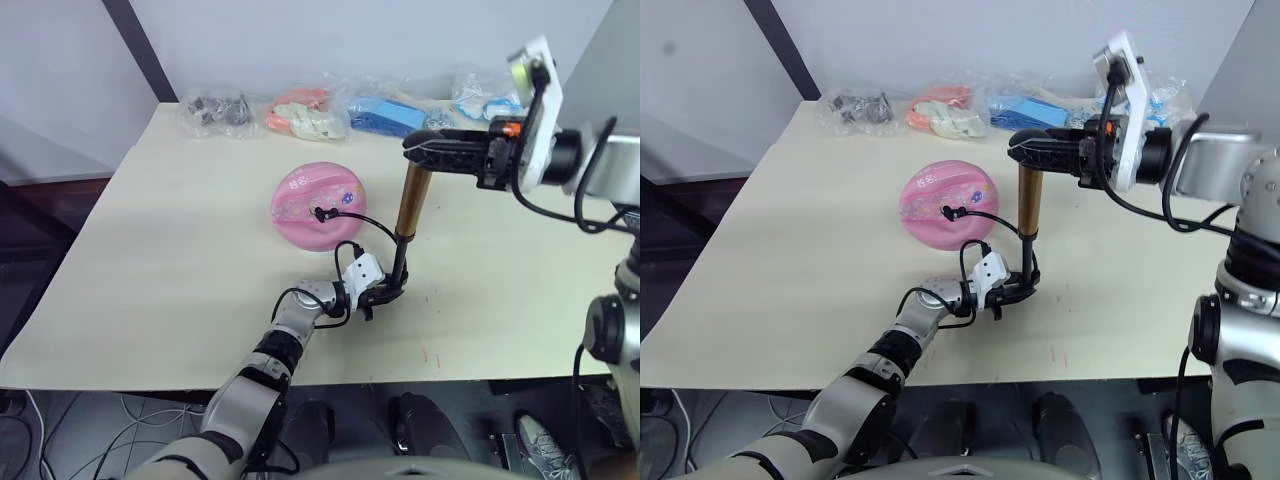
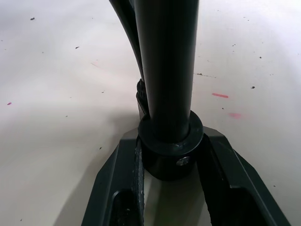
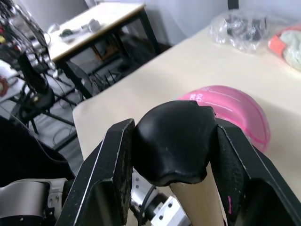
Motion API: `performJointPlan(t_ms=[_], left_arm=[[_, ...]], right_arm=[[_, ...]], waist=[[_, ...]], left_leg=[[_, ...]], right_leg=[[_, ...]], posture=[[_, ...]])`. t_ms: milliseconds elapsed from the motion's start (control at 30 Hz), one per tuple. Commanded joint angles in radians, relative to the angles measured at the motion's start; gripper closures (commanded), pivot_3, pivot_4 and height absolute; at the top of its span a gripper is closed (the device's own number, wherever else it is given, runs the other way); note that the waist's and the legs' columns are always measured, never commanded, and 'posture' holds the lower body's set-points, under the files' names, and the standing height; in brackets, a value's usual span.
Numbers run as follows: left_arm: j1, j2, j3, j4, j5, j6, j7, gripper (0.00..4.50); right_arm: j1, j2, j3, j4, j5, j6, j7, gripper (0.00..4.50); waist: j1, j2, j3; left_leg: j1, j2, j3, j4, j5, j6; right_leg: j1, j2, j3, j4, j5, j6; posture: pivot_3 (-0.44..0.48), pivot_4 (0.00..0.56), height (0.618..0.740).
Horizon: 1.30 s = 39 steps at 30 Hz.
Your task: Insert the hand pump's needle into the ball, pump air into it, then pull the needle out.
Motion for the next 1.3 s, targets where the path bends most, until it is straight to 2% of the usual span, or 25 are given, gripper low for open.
performJointPlan(t_ms=[33,267,500,667,767,867,1000,1200,1300], left_arm=[[0.053,0.032,-0.034,0.043,0.041,0.06,-0.005,3.44],[0.06,0.043,-0.035,0.028,0.038,0.069,-0.005,3.44],[0.071,0.041,-0.037,0.009,0.036,0.079,0.001,3.44],[0.079,0.047,-0.039,-0.001,0.035,0.082,0.002,3.44],[0.08,0.049,-0.039,0.001,0.035,0.082,0.002,3.44],[0.082,0.048,-0.04,0.003,0.035,0.08,0.004,3.44],[0.083,0.045,-0.041,0.005,0.034,0.081,0.006,3.44],[0.081,0.043,-0.045,0.014,0.033,0.074,0.006,3.44],[0.08,0.043,-0.047,0.017,0.033,0.069,0.005,3.44]], right_arm=[[0.11,0.017,0.045,-0.041,-0.072,-0.083,0.004,2.72],[0.283,0.07,0.183,-0.049,-0.168,-0.198,0.038,2.72],[0.461,0.096,0.375,0.089,-0.387,-0.428,0.16,2.72],[0.484,0.119,0.405,0.125,-0.441,-0.479,0.201,2.72],[0.435,0.117,0.341,0.075,-0.393,-0.441,0.194,2.72],[0.323,0.081,0.223,-0.009,-0.289,-0.35,0.166,2.72],[0.22,0.06,0.131,-0.054,-0.187,-0.25,0.121,2.72],[0.065,0.021,0.008,-0.055,-0.038,-0.131,0.05,2.72],[0.014,-0.001,-0.012,-0.041,-0.013,-0.105,0.021,2.72]], waist=[[-0.002,0.0,0.0],[-0.005,0.0,-0.002],[-0.005,-0.003,-0.004],[-0.01,-0.004,-0.005],[-0.011,-0.005,-0.006],[-0.01,-0.003,-0.004],[-0.001,-0.002,-0.001],[0.0,0.0,0.001],[-0.001,0.0,0.001]], left_leg=[[0.001,0.0,0.001,0.0,0.0,0.0],[0.004,0.004,0.0,0.0,0.0,0.0],[0.007,0.005,0.0,0.0,0.0,0.0],[0.021,0.007,0.002,-0.004,0.0,0.0],[0.022,0.009,0.0,-0.004,0.0,0.0],[0.021,0.008,-0.001,-0.004,0.0,0.0],[0.013,0.008,-0.001,-0.004,0.0,0.0],[0.009,0.006,-0.001,-0.003,0.0,0.0],[0.008,0.006,-0.002,-0.003,0.0,0.0]], right_leg=[[0.0,0.0,0.001,0.0,0.0,0.0],[0.001,0.006,0.001,0.003,-0.002,0.003],[0.003,0.008,0.002,0.002,-0.002,0.003],[0.015,0.01,0.003,0.0,-0.005,0.001],[0.016,0.012,0.001,0.0,-0.005,-0.001],[0.016,0.011,0.001,0.001,-0.005,-0.001],[0.009,0.01,0.001,0.001,-0.005,-0.002],[0.005,0.008,0.0,0.001,-0.003,-0.005],[0.005,0.008,0.0,0.001,-0.003,-0.005]], posture=[[0.0,0.15,0.74],[0.0,0.15,0.74],[0.0,0.15,0.74],[0.0,0.15,0.74],[0.0,0.15,0.74],[0.0,0.15,0.74],[0.0,0.15,0.74],[0.0,0.15,0.74],[0.0,0.15,0.74]])
